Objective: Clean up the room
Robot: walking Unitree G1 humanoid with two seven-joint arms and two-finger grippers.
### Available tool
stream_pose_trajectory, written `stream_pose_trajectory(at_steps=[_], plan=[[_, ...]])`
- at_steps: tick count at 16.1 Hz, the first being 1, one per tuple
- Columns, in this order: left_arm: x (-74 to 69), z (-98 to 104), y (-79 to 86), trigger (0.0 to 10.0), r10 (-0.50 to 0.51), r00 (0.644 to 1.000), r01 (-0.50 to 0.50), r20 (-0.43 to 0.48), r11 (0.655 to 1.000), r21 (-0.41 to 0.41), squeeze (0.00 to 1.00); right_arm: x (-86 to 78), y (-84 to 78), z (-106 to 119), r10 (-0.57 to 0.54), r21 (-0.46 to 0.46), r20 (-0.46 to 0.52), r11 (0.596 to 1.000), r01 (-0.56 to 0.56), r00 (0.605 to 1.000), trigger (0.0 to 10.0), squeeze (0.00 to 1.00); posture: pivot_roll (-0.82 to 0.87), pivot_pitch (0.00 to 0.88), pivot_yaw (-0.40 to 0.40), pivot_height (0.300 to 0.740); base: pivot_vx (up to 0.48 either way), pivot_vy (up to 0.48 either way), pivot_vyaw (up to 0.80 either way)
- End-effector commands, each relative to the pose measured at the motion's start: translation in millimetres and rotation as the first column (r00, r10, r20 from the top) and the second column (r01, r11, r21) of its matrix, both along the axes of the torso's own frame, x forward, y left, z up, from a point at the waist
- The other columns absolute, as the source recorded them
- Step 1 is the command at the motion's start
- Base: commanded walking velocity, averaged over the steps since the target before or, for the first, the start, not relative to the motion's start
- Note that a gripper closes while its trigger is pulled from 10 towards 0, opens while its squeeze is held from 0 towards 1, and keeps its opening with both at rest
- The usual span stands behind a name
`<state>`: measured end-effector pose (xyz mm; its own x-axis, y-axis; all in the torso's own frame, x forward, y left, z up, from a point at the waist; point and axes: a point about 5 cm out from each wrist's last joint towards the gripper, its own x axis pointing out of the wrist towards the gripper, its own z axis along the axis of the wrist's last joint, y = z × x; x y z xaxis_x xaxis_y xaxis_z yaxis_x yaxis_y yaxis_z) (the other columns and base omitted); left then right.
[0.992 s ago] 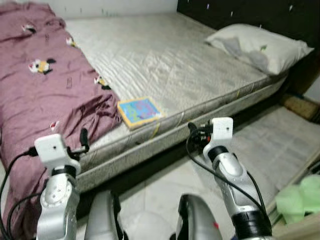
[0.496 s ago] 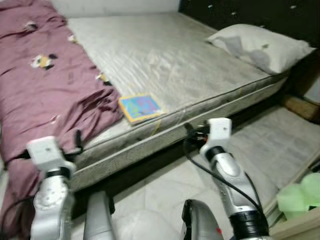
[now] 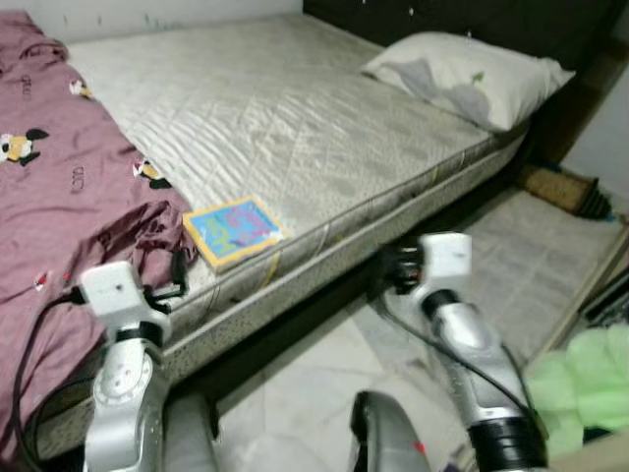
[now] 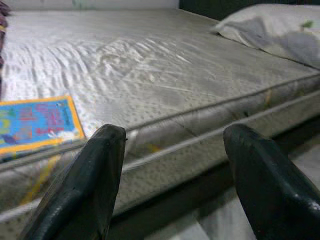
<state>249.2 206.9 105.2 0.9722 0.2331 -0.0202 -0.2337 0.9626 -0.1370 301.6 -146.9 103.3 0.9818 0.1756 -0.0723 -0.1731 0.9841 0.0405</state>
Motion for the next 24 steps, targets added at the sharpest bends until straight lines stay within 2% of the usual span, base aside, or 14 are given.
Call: stream_pose_trajectory(at_steps=[1, 3, 10, 13, 24], plan=[[-2.1, -0.8, 6.7, 10.0, 0.027, 1.0, -0.026, -0.014, 1.0, 0.011, 0.0, 1.6, 9.0, 4.0, 0.026, 0.012, 0.011, 1.0, -0.027, 1.0, 10.0, 0.0, -0.01, 0.0, -0.075, 0.543, 0.0, 0.0, 0.0], [-1.4, -1.2, 6.5, 10.0, 0.037, 0.999, -0.037, -0.02, 0.999, 0.005, 0.0, 1.1, 9.4, 5.6, 0.04, 0.012, 0.022, 0.999, -0.04, 0.999, 10.0, 0.0, -0.02, 0.0, -0.075, 0.543, 0.0, 0.0, 0.22], [1.4, -0.7, 9.9, 10.0, 0.065, 0.998, -0.066, -0.02, 0.998, -0.011, 0.0, 1.3, 9.7, 5.8, 0.051, 0.011, 0.022, 0.999, -0.051, 0.998, 10.0, 0.0, -0.02, 0.0, -0.076, 0.543, 0.0, 0.0, 0.79], [2.1, 1.3, 8.0, 10.0, 0.032, 0.999, -0.032, 0.003, 0.999, -0.026, 0.0, 2.4, 8.7, 4.9, 0.039, 0.016, 0.014, 0.999, -0.04, 0.999, 10.0, 0.0, -0.02, 0.0, -0.075, 0.543, 0.0, 0.0, 0.0], [4.1, 0.4, 5.8, 10.0, 0.008, 1.0, -0.008, 0.002, 0.999, -0.036, 0.0, 2.1, 5.3, 6.7, 0.017, 0.019, 0.019, 1.0, -0.018, 1.0, 10.0, 0.0, -0.03, 0.0, -0.072, 0.543, 0.284, 0.0, 0.0]])
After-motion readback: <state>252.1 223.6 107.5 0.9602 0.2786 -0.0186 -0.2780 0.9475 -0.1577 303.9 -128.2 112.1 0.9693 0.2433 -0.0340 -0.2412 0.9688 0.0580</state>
